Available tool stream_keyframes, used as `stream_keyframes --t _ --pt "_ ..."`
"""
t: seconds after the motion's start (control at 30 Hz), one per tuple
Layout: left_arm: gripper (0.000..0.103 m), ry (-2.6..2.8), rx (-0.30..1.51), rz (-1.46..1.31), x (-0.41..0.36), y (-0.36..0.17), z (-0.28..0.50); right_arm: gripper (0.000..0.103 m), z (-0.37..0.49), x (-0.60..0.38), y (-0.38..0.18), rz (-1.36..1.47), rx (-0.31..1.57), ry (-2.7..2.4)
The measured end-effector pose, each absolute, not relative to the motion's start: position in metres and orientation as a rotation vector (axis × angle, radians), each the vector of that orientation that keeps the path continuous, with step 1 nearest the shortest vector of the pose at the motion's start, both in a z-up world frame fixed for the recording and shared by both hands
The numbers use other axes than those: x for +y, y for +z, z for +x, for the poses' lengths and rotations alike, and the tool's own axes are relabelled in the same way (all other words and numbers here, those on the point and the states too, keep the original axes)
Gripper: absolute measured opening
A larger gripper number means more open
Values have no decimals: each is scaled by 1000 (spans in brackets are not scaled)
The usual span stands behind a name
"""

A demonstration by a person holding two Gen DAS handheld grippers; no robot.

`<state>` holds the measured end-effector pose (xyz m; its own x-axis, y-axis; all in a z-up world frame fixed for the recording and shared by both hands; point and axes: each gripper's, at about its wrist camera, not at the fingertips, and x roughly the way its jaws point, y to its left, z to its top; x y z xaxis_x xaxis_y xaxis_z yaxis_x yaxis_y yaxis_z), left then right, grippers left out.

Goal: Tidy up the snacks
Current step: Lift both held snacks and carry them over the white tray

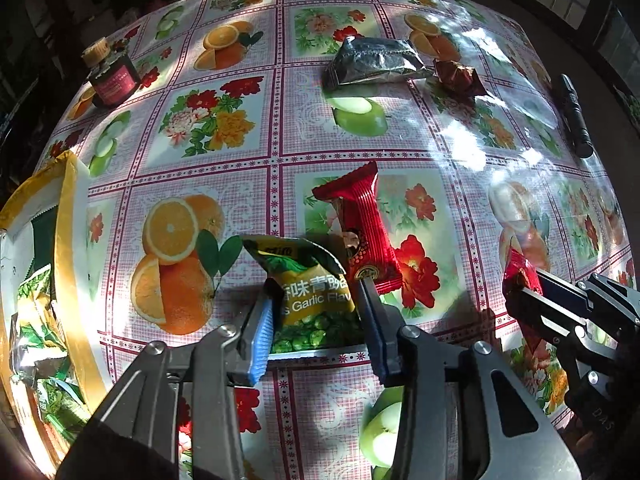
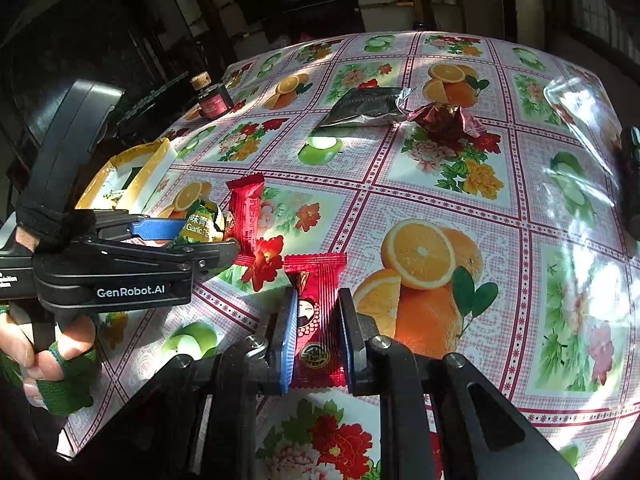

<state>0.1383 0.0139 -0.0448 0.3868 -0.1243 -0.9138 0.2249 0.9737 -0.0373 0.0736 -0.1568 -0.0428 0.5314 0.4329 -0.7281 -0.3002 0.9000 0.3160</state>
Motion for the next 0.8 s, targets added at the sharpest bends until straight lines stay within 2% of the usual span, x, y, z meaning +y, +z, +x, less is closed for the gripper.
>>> stream_keyframes --t 0.13,0.33,0.8 --pt "38 -230 1148 52 21 -42 118 18 47 -170 -29 286 860 471" --pt "36 -231 1087 -2 40 -25 66 18 16 -174 -12 332 806 479" --pt "37 78 934 114 77 8 6 18 0 -137 -7 396 781 583"
